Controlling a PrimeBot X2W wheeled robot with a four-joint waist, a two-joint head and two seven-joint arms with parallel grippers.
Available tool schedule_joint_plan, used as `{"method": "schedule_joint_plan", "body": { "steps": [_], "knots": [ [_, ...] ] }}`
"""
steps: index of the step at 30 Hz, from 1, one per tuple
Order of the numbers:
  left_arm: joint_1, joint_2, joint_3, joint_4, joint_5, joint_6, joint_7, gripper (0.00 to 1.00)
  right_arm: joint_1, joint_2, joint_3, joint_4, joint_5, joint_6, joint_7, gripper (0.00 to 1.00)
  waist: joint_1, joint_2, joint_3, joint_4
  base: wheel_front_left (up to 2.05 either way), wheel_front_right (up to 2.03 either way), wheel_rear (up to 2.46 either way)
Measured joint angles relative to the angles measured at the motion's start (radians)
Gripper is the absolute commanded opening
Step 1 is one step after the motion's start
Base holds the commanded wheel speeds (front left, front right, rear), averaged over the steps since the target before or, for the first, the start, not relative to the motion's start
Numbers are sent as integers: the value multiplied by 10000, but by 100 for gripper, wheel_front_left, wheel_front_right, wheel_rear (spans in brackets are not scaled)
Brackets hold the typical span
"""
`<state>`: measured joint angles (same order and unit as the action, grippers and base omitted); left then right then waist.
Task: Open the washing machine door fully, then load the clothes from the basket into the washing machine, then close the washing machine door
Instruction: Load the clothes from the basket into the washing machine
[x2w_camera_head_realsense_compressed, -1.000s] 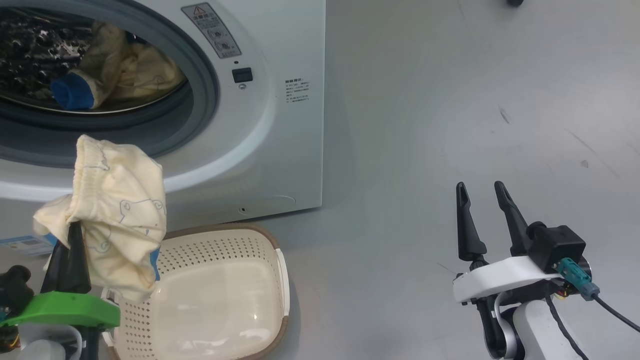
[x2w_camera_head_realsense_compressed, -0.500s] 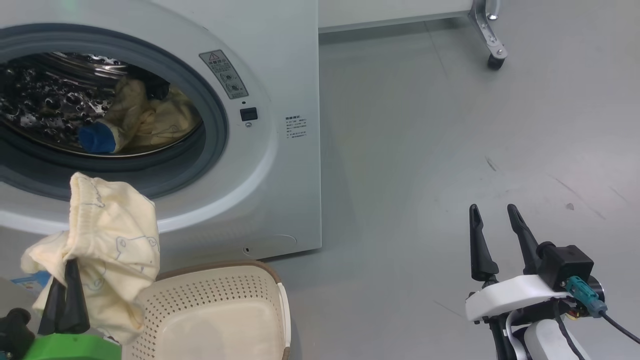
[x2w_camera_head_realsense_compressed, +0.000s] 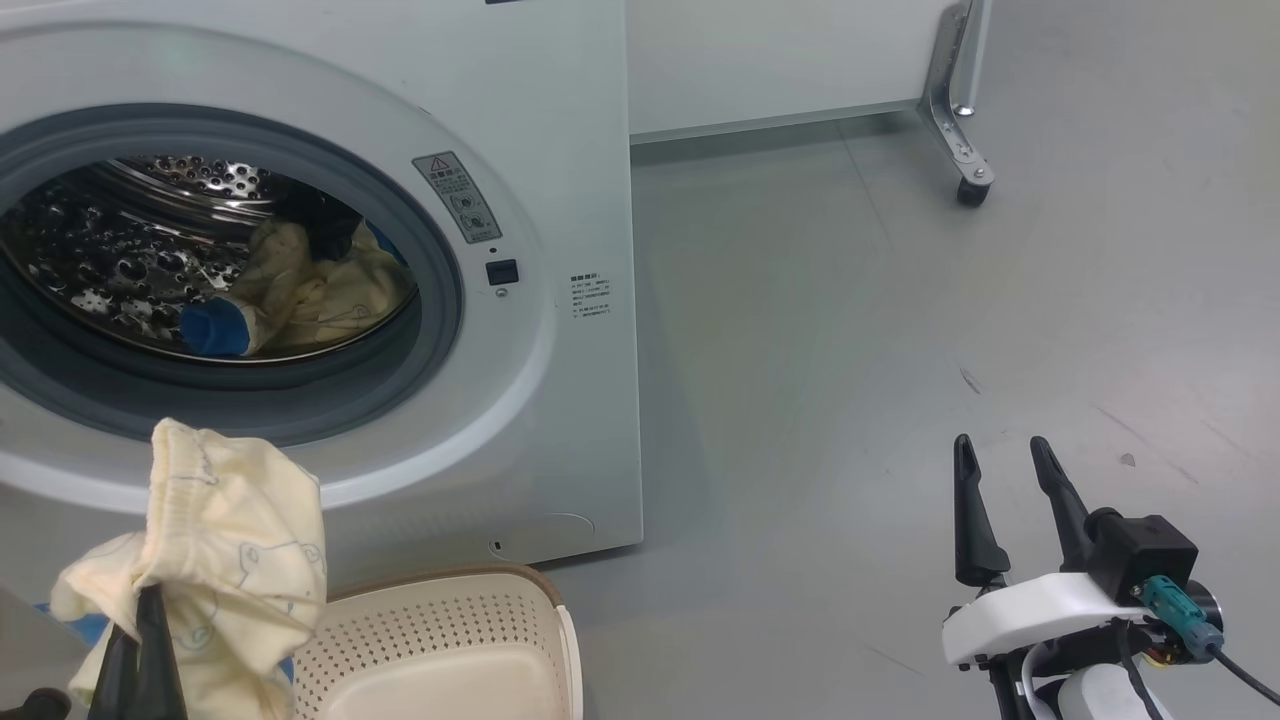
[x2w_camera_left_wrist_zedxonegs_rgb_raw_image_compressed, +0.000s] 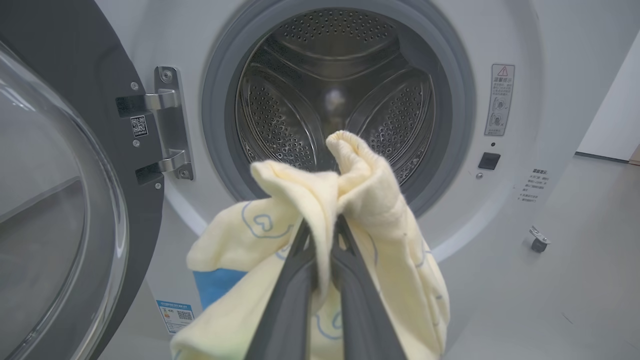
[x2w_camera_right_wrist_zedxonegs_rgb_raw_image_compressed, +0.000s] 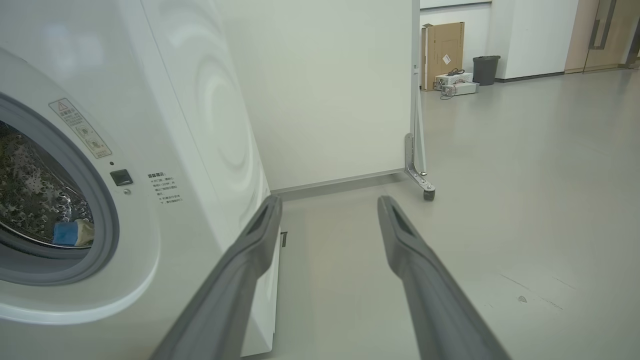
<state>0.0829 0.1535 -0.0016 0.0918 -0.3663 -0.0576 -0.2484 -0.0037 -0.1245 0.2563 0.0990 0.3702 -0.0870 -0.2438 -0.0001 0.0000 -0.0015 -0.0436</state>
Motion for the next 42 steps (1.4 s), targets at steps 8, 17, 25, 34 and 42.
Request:
{"method": "schedule_joint_plan", "body": {
  "steps": [8, 17, 25, 34, 42],
  "knots": [
    [250, -155, 84, -293, 56, -2, -2, 0, 59, -10, 25, -178, 15, 71, 54, 100, 0, 0, 65, -35, 0, 0, 0],
    [312, -334, 199, -654, 54, -36, -2, 0, 197, -8, 36, -545, 19, 69, 211, 100, 0, 0, 459, -86, 0, 0, 0],
    [-646, -324, 299, -855, 38, -125, -2, 0, 193, 58, 199, -915, 2, 56, 337, 100, 0, 0, 1127, -128, 0, 0, 0],
    [-2507, 33, 637, -662, -127, -203, -31, 0, -110, 251, 485, -1294, -155, -21, 376, 100, 1, 0, 2278, -260, 0, 0, 0],
    [-4236, 644, 947, -422, -217, -290, 13, 0, -457, 387, 652, -1540, -288, -111, 385, 100, 2, 0, 3389, -518, 0, 0, 0]
  ]
}}
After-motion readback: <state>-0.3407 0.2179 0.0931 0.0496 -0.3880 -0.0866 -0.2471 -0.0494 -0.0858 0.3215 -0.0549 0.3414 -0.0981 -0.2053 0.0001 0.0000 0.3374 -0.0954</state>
